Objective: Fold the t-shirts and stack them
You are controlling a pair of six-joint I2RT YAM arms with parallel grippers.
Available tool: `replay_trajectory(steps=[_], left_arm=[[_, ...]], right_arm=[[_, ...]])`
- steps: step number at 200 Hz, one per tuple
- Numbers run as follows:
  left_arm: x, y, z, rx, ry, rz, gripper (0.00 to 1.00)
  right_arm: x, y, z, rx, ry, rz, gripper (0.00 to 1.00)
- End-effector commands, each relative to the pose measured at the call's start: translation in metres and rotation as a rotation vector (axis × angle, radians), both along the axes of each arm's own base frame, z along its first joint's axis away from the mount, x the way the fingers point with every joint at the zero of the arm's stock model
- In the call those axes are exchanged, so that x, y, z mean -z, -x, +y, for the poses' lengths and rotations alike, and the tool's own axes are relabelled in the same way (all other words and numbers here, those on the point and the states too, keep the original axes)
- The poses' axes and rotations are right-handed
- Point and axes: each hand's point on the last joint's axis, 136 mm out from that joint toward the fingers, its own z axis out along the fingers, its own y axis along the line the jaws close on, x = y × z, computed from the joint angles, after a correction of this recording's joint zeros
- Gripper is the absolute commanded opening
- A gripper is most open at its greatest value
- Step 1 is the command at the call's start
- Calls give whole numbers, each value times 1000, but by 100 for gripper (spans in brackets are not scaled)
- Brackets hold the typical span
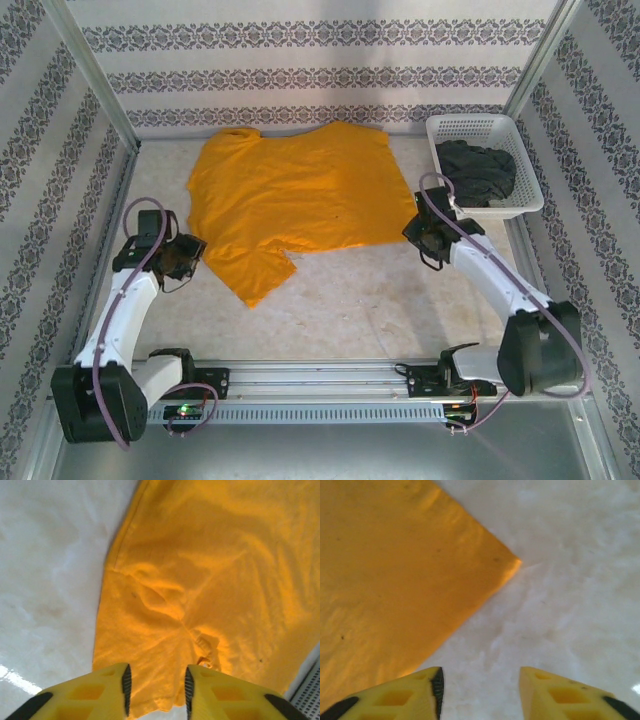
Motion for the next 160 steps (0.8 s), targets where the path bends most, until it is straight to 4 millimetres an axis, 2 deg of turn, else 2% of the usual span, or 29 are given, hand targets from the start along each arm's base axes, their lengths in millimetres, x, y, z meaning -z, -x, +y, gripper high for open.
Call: replay_trajectory(steps=[1,29,45,63,80,92,108,124,160], left_arm=[[3,-26,-21,33,44,-35,31],[15,-65,-33,32,88,-61,26],[30,-83,-35,29,99,-46,25],[50,-96,-33,32,86,-10,24],[72,-99,-32,28,79,44,23],[88,-93,-30,21,68,88,23],[107,-78,-27,7,60,146,21],[121,-59,-25,5,53,193,21],[132,-13,-15,14,30,277,21]], right_arm=[[2,-31,12,-70,-15,-39,37],[19,-60,20,-103,-68,-40,30],[40,-72,17,-100,-80,2,31],[65,-82,13,-89,-96,74,32],[89,-84,10,-80,-101,163,33],[103,-81,12,-83,-113,234,33],[104,-79,16,-114,-75,287,31],[106,-66,18,-131,-47,366,31],[111,-32,24,-178,15,513,32]])
